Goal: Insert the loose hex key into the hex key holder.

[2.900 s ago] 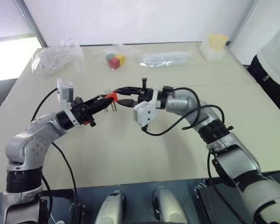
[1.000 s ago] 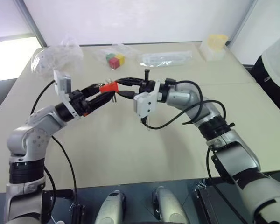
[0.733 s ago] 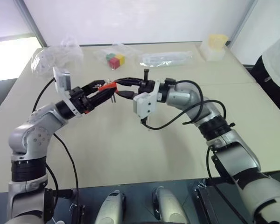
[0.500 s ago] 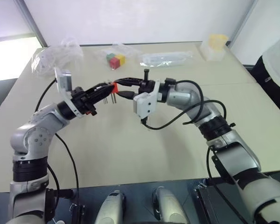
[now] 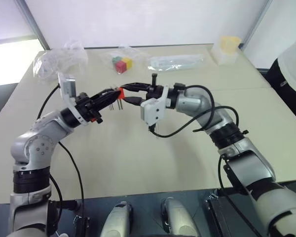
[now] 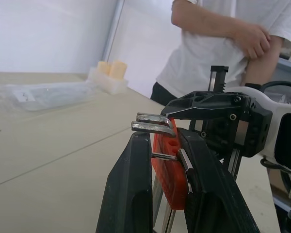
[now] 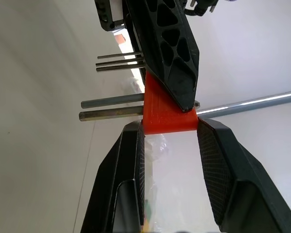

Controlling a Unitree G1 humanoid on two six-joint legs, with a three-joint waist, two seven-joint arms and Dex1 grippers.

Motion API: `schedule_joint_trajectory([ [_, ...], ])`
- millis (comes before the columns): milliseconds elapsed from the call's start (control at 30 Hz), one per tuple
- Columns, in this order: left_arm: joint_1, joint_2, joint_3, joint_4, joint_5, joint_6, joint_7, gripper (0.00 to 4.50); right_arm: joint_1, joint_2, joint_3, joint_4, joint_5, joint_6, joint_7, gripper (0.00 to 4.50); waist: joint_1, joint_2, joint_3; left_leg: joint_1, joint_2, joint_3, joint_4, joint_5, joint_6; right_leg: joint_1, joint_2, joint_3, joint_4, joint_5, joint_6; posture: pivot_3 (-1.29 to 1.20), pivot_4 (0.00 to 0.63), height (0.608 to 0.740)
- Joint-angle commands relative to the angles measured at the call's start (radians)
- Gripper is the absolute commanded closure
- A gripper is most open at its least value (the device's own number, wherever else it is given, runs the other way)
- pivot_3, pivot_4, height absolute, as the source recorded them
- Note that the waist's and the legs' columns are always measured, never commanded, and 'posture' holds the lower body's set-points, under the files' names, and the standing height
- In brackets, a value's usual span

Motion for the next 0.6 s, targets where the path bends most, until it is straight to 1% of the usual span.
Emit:
schedule_joint_trajectory([
  [33,0.009,0.017,0.029,-0.029,0.010,-0.006,0.023,4.28,-0.021,0.009,-0.028,-0.014,0.037,0.012,-0.005,3.47,0.000,0.000,0.000,0.000,0.000,0.000,0.000,0.000,0.000,0.000,0.000,0.000,0.000,0.000,0.000,0.00,0.150,0.740],
  [67,0.012,0.017,0.030,-0.032,0.009,-0.006,0.025,4.28,-0.021,0.009,-0.028,-0.014,0.038,0.014,-0.004,3.47,0.000,0.000,0.000,0.000,0.000,0.000,0.000,0.000,0.000,0.000,0.000,0.000,0.000,0.000,0.000,0.00,0.150,0.740],
  [100,0.015,0.017,0.030,-0.034,0.009,-0.007,0.027,4.28,-0.021,0.010,-0.029,-0.015,0.040,0.017,-0.001,2.97,0.000,0.000,0.000,0.000,0.000,0.000,0.000,0.000,0.000,0.000,0.000,0.000,0.000,0.000,0.000,0.00,0.150,0.740],
  [133,0.017,0.016,0.031,-0.037,0.009,-0.007,0.028,4.28,-0.021,0.010,-0.030,-0.015,0.041,0.018,0.000,2.65,0.000,0.000,0.000,0.000,0.000,0.000,0.000,0.000,0.000,0.000,0.000,0.000,0.000,0.000,0.000,0.00,0.150,0.740],
  [233,0.026,0.016,0.032,-0.047,0.003,-0.002,0.034,4.28,-0.022,0.010,-0.031,-0.017,0.035,0.021,-0.005,1.32,0.000,0.000,0.000,0.000,0.000,0.000,0.000,0.000,0.000,0.000,0.000,0.000,0.000,0.000,0.000,0.00,0.150,0.740],
  [300,0.031,0.019,0.033,-0.051,-0.002,0.003,0.036,4.28,-0.022,0.010,-0.031,-0.019,0.033,0.024,-0.006,0.23,0.000,0.000,0.000,0.000,0.000,0.000,0.000,0.000,0.000,0.000,0.000,0.000,0.000,0.000,0.000,0.00,0.150,0.740],
  [333,0.034,0.022,0.035,-0.052,-0.004,0.006,0.035,4.28,-0.022,0.010,-0.031,-0.019,0.032,0.024,-0.006,0.04,0.000,0.000,0.000,0.000,0.000,0.000,0.000,0.000,0.000,0.000,0.000,0.000,0.000,0.000,0.000,0.00,0.150,0.740],
  [533,0.047,0.052,0.056,-0.050,-0.019,0.024,0.027,4.28,-0.017,0.000,-0.038,-0.015,0.046,0.052,0.014,0.04,-0.001,0.000,0.000,0.000,0.000,0.000,0.000,0.000,0.000,0.000,0.000,0.000,0.000,0.000,0.000,0.00,0.150,0.740],
  [600,0.056,0.078,0.065,-0.056,-0.036,0.047,0.013,4.28,-0.001,-0.002,-0.057,-0.008,0.105,0.142,0.068,0.04,-0.001,0.000,0.000,0.000,0.000,0.000,0.000,0.000,0.000,0.000,0.000,0.000,0.000,0.000,0.000,0.00,0.150,0.740],
])
